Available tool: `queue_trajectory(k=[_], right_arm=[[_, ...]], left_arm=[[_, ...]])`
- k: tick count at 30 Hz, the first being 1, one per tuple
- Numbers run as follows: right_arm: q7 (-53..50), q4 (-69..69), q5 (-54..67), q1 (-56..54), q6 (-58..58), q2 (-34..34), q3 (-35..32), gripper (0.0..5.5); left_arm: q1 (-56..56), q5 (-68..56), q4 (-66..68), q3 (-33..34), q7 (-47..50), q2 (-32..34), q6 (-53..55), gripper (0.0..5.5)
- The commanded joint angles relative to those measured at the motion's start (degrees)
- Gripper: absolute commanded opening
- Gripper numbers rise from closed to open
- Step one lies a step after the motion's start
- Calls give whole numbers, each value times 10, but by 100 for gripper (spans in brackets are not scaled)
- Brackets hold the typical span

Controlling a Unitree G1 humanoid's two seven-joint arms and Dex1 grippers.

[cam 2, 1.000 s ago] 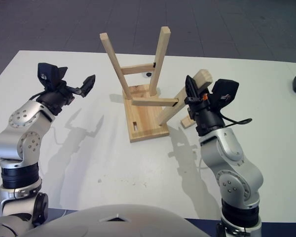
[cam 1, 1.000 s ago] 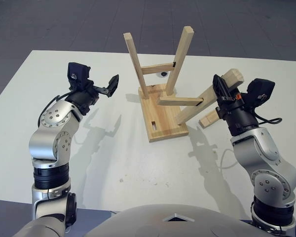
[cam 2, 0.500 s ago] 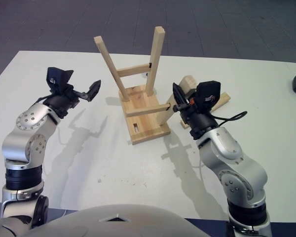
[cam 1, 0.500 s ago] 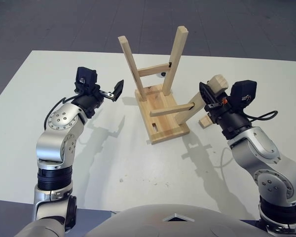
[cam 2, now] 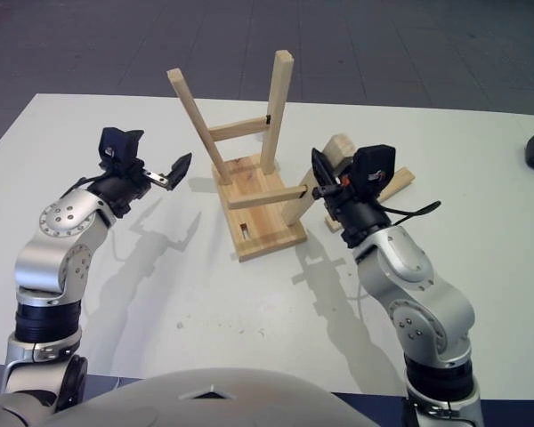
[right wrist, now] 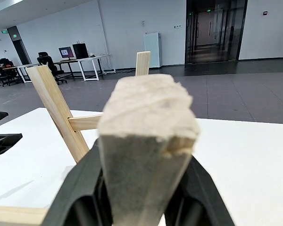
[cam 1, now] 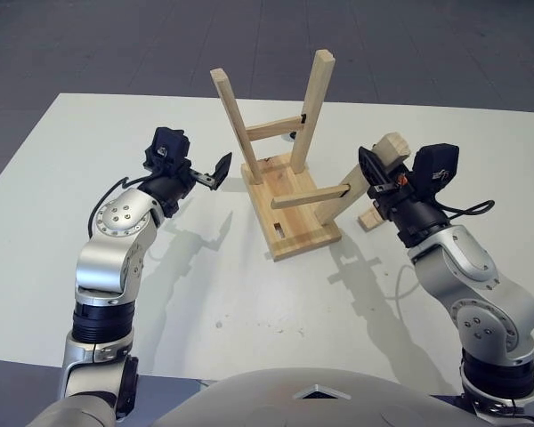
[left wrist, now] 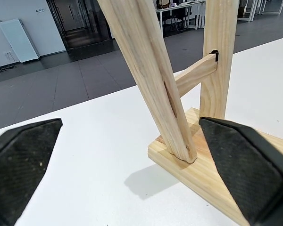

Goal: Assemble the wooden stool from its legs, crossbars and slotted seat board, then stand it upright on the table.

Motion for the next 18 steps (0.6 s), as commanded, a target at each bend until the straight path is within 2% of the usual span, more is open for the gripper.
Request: queue_trajectory(k=[1, 10, 18], right_arm=[[3, 48, -27, 33, 56, -3, 11, 144], [0, 30, -8, -83, 19, 43, -82, 277], [-21, 74, 60, -273, 40, 6, -187, 411]], left_arm=[[-4, 7, 9, 0, -10, 7, -8, 540], [-7, 10, 21, 3, -18, 1, -12, 540], [-10, 14, 34, -1, -22, -2, -21, 540]])
